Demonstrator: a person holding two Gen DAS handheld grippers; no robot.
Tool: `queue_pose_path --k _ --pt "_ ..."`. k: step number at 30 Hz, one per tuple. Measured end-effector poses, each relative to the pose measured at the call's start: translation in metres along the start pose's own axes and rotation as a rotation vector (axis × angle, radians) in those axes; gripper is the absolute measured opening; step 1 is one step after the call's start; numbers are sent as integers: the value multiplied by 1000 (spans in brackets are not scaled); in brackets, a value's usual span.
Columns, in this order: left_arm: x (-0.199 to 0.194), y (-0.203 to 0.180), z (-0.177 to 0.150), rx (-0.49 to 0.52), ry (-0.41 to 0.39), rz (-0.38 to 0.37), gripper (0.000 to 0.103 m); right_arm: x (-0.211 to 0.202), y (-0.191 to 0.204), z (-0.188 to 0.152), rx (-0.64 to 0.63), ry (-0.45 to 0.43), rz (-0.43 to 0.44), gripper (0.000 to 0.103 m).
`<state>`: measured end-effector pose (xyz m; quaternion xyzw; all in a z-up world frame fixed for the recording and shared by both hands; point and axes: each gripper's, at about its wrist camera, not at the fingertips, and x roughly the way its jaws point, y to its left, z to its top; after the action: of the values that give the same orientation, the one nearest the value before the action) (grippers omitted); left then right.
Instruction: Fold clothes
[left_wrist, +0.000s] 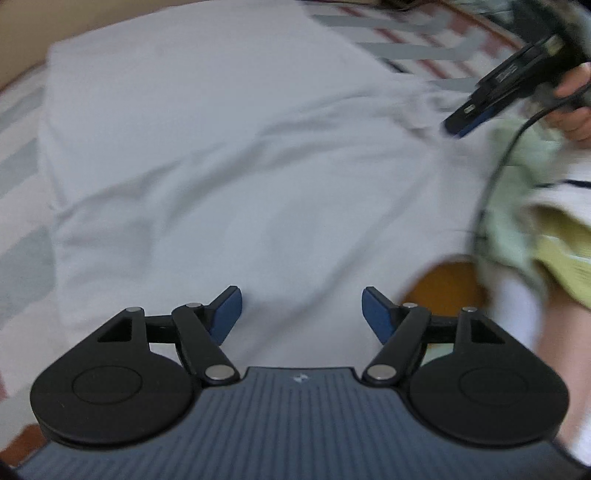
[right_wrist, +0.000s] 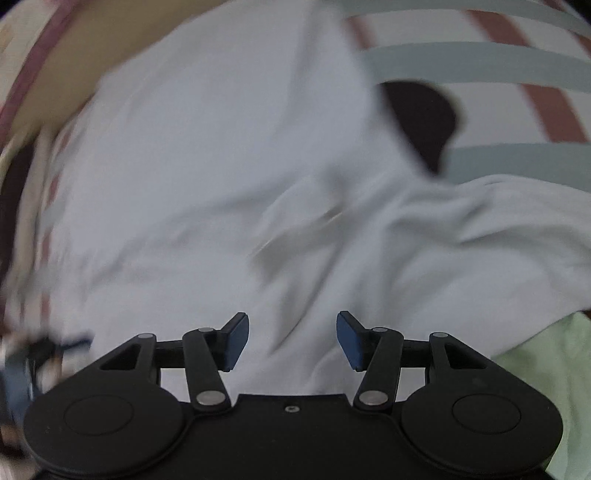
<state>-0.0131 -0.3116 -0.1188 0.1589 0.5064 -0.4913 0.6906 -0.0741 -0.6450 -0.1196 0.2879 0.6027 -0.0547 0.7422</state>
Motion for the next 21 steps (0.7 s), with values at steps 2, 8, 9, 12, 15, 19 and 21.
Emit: queue_pose_path --k 2,8,9,12,15,19,21 --pt "-6 -8 -2 29 -4 -44 71 -2 30 -9 -127 57 14 58" --pt "20 -46 -4 200 70 66 71 26 103 -45 -426 194 -117 59" --pt "23 -48 -5 199 82 70 71 35 108 -48 -446 214 -142 59" --pt "26 -48 -10 184 99 82 71 55 115 -51 -454 271 -178 59" --pt "33 -43 -15 167 132 178 71 73 122 -55 -474 314 -258 66" --pt "38 -43 -18 159 121 215 73 92 139 -63 -581 327 -380 71" --pt "38 -47 -20 199 112 234 73 104 146 -69 -648 370 -407 72"
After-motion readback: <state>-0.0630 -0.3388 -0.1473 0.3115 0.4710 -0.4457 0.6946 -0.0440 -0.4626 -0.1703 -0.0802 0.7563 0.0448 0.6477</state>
